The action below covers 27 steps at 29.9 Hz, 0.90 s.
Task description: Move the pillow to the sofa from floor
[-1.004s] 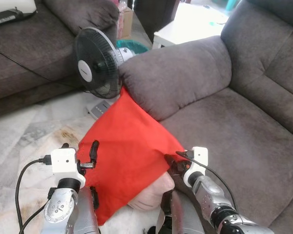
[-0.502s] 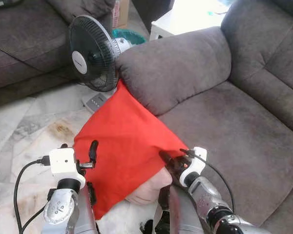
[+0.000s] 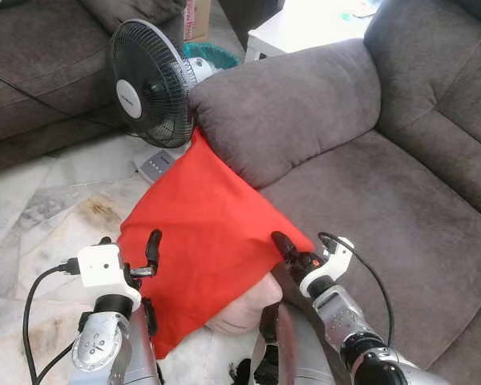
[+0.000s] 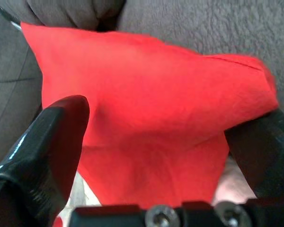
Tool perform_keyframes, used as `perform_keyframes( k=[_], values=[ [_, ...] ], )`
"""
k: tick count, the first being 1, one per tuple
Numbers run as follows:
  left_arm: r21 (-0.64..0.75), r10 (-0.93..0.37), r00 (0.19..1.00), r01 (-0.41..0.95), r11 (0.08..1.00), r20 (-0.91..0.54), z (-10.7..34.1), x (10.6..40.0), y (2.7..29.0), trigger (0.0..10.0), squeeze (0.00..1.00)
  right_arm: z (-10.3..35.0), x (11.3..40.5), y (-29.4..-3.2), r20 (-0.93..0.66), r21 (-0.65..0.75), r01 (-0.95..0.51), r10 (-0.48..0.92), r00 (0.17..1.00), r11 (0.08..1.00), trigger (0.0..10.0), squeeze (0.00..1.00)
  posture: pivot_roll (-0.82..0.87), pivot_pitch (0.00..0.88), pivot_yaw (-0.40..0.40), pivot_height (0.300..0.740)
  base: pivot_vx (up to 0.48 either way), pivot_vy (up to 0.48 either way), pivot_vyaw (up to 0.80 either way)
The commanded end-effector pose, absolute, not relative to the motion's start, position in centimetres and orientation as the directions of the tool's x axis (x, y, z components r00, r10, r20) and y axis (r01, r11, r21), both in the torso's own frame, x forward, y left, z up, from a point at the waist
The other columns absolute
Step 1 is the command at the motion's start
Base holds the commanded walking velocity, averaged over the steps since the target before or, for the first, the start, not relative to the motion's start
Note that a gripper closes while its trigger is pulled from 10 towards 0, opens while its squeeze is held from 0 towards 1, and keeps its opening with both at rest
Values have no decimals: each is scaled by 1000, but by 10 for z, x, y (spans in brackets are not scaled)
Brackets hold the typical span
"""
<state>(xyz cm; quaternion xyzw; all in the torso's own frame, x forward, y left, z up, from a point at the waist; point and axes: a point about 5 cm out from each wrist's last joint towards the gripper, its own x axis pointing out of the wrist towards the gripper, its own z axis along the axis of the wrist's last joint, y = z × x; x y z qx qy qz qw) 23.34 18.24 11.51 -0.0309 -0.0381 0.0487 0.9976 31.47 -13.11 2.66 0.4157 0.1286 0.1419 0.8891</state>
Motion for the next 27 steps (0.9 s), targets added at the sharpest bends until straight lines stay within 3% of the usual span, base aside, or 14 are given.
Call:
perform_keyframes(
  k=[1, 19, 27],
  values=[
    [-77, 99, 992, -93, 993, 76, 118, 232, 179, 10000, 0, 27, 314, -134, -98, 788, -143, 352, 931, 598, 10000, 0, 273, 246, -248, 551, 0, 0, 0],
    [-76, 109, 984, -99, 992, 138, 135, 242, 179, 10000, 0, 25, 310, -112, -75, 791, -195, 408, 910, 580, 10000, 0, 270, 248, -232, 551, 0, 0, 0],
    [-68, 149, 966, -137, 988, 211, 158, 235, 184, 10000, 0, 25, 313, -113, -120, 773, -128, 340, 933, 622, 10000, 0, 329, 279, -258, 551, 0, 0, 0]
  ],
)
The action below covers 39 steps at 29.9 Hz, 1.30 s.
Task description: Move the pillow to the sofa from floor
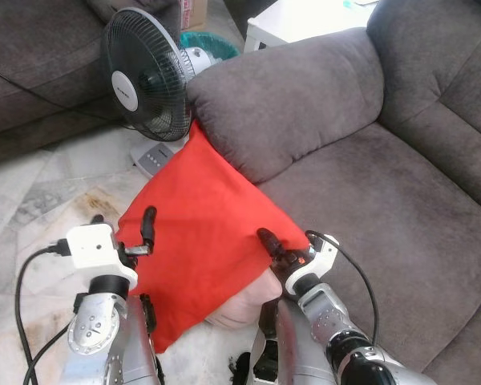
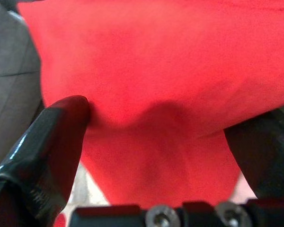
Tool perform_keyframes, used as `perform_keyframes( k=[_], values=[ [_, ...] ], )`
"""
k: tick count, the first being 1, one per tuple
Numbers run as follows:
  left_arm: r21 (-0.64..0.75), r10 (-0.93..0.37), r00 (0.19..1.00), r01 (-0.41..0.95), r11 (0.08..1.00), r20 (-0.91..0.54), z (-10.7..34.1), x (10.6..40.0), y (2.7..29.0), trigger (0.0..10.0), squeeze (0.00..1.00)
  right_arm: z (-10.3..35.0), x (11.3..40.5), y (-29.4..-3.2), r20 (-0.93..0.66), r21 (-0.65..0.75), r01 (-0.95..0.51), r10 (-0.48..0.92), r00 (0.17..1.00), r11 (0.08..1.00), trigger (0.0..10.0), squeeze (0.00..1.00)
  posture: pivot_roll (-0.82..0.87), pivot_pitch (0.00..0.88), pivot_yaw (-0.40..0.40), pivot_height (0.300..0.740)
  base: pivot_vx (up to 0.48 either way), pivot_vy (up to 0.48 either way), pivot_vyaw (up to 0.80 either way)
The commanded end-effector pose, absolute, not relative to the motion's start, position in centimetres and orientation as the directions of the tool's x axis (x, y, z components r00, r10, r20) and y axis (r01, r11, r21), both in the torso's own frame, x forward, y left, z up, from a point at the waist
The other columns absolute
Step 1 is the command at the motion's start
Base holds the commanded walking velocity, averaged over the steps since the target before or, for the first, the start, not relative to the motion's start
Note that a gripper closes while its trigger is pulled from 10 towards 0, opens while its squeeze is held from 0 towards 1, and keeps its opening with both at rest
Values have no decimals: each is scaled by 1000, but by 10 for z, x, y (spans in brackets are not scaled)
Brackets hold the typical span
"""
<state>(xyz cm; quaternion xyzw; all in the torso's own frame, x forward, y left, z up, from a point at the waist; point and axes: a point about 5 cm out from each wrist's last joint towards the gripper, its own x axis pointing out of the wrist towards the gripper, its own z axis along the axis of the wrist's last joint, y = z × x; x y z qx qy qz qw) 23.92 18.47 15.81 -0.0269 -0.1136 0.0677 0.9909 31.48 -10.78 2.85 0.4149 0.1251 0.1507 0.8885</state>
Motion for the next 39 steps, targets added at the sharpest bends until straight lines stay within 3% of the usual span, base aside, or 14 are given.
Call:
perform_keyframes(
  k=[1, 17, 18, 19, 20, 39],
  values=[
    [-66, 153, 963, -142, 988, 220, 161, 235, 185, 10000, 0, 26, 314, -113, -118, 774, -126, 336, 934, 621, 10000, 0, 335, 282, -260, 551, 0, 0, 0],
    [-60, 166, 943, -155, 986, 289, 192, 229, 186, 10000, 0, 47, 330, -91, -68, 791, -174, 367, 928, 587, 9882, 0, 386, 299, -271, 551, 0, 0, 0],
    [-60, 165, 944, -154, 986, 287, 192, 229, 185, 10000, 0, 46, 330, -91, -71, 791, -172, 367, 927, 587, 8627, 0, 386, 301, -271, 551, 0, 0, 0],
    [-60, 164, 944, -153, 986, 286, 192, 229, 185, 10000, 0, 46, 329, -92, -73, 792, -169, 367, 927, 586, 8627, 0, 386, 301, -271, 551, 0, 0, 0],
    [-58, 162, 945, -152, 987, 284, 193, 229, 185, 10000, 0, 44, 329, -92, -78, 794, -164, 366, 927, 586, 0, 0, 384, 302, -272, 551, 0, 0, 0],
    [-75, 175, 946, -161, 984, 272, 192, 227, 181, 10000, 0, 43, 326, -93, -51, 786, -198, 380, 923, 585, 0, 0, 365, 312, -294, 551, 0, 0, 0]
  ],
)
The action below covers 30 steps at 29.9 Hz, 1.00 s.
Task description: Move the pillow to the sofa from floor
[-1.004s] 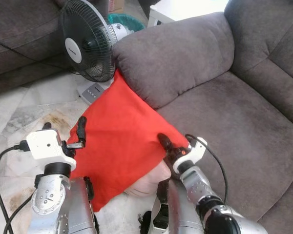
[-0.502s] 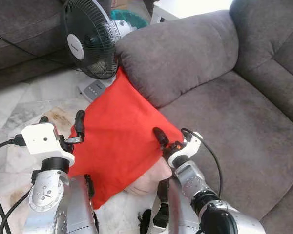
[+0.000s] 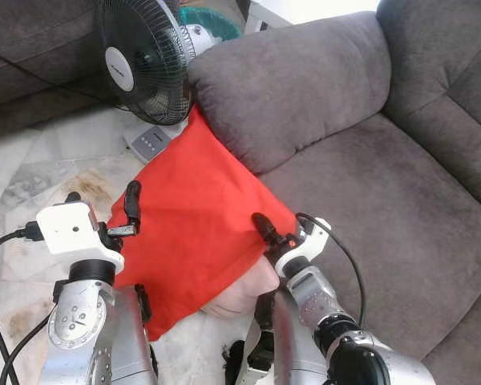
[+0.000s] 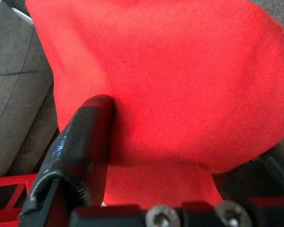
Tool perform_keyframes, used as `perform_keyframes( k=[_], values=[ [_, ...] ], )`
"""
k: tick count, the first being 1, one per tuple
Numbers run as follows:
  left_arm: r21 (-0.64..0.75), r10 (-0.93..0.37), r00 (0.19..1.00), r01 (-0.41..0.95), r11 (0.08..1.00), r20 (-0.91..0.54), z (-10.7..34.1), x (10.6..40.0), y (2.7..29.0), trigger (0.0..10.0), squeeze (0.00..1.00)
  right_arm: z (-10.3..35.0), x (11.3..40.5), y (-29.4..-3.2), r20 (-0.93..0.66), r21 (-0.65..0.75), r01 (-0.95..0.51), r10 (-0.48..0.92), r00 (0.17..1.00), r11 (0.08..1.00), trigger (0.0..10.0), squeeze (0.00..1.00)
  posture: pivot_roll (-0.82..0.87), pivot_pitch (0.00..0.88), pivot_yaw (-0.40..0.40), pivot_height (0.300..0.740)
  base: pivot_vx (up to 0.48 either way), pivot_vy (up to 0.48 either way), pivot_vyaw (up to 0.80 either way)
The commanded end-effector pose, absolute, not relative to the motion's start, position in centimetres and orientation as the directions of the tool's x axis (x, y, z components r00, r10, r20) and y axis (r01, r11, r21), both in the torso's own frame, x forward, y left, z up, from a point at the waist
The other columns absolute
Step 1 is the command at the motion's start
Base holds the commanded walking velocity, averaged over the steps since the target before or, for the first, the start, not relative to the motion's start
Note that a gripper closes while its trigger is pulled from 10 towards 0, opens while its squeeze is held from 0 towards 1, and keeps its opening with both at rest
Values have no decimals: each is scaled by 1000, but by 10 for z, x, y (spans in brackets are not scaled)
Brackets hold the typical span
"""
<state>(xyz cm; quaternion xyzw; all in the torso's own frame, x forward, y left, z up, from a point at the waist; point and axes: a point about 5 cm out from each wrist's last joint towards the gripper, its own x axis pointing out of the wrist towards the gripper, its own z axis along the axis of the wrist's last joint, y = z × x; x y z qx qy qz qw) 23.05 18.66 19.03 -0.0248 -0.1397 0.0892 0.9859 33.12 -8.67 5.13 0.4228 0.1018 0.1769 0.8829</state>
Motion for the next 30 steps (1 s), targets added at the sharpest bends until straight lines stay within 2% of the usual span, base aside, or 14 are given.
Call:
perform_keyframes(
  k=[1, 30],
  values=[
    [-76, 176, 946, -161, 984, 272, 192, 227, 181, 10000, 0, 43, 326, -93, -49, 788, -199, 381, 923, 583, 0, 0, 365, 312, -294, 551, 0, 0, 0],
    [-78, 154, 952, -138, 987, 266, 187, 241, 180, 10000, 0, 45, 327, -97, -32, 771, -236, 406, 913, 592, 0, 0, 354, 258, -281, 551, 0, 0, 0]
  ],
)
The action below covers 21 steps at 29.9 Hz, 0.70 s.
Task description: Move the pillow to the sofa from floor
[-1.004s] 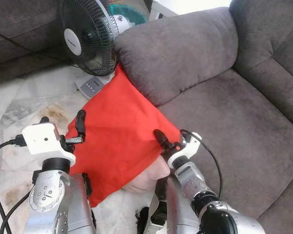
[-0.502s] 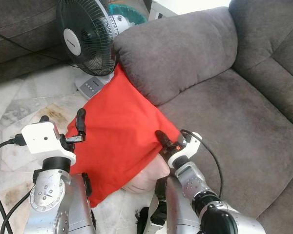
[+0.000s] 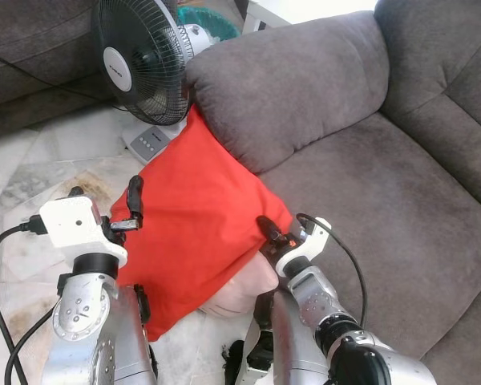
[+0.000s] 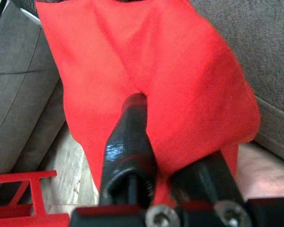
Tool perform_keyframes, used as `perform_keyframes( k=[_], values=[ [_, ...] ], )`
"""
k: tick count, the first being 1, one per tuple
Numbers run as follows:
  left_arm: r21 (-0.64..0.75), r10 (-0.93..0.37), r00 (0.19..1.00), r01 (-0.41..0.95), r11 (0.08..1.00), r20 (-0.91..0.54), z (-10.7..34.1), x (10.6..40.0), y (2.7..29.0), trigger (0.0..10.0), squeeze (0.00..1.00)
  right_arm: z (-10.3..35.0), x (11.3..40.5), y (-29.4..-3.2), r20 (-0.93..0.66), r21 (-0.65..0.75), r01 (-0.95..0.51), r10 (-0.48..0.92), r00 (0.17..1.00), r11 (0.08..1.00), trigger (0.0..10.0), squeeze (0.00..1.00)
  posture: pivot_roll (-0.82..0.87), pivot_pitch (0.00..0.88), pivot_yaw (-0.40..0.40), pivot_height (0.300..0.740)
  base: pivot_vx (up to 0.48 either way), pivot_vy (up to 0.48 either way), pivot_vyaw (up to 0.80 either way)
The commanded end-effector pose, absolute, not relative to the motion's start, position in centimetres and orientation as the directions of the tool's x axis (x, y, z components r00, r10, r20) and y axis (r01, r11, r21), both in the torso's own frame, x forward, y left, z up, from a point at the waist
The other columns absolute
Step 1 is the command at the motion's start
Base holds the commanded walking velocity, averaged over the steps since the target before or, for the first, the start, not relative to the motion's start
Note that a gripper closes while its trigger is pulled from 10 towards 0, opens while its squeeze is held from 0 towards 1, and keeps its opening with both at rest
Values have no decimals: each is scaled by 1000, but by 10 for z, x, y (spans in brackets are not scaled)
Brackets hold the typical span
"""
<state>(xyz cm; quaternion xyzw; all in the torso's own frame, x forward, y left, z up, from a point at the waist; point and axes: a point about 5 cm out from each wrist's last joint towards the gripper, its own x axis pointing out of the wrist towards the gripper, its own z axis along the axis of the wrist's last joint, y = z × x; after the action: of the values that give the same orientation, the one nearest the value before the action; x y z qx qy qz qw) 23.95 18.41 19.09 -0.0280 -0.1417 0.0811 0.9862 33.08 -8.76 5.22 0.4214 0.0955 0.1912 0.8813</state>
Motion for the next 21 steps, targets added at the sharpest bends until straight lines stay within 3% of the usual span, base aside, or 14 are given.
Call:
perform_keyframes(
  k=[1, 16, 17, 21],
  values=[
    [-77, 153, 952, -137, 988, 266, 186, 243, 180, 10000, 0, 46, 327, -97, -33, 768, -236, 403, 914, 596, 0, 0, 355, 248, -279, 551, 0, 0, 0],
    [-26, 137, 975, -135, 991, 173, 154, 257, 192, 10000, 0, 58, 334, -99, 22, 679, -331, 433, 901, 655, 0, 0, 324, 140, -235, 551, 0, 0, 0],
    [-18, 135, 977, -134, 991, 163, 151, 257, 192, 10000, 0, 60, 334, -99, 33, 668, -347, 440, 897, 658, 10000, 0, 317, 132, -229, 551, 0, 0, 0],
    [-12, 121, 982, -120, 993, 147, 144, 260, 191, 10000, 0, 66, 337, -104, 58, 601, -379, 434, 899, 704, 10000, 0, 294, 107, -205, 551, 0, 0, 0]
  ],
)
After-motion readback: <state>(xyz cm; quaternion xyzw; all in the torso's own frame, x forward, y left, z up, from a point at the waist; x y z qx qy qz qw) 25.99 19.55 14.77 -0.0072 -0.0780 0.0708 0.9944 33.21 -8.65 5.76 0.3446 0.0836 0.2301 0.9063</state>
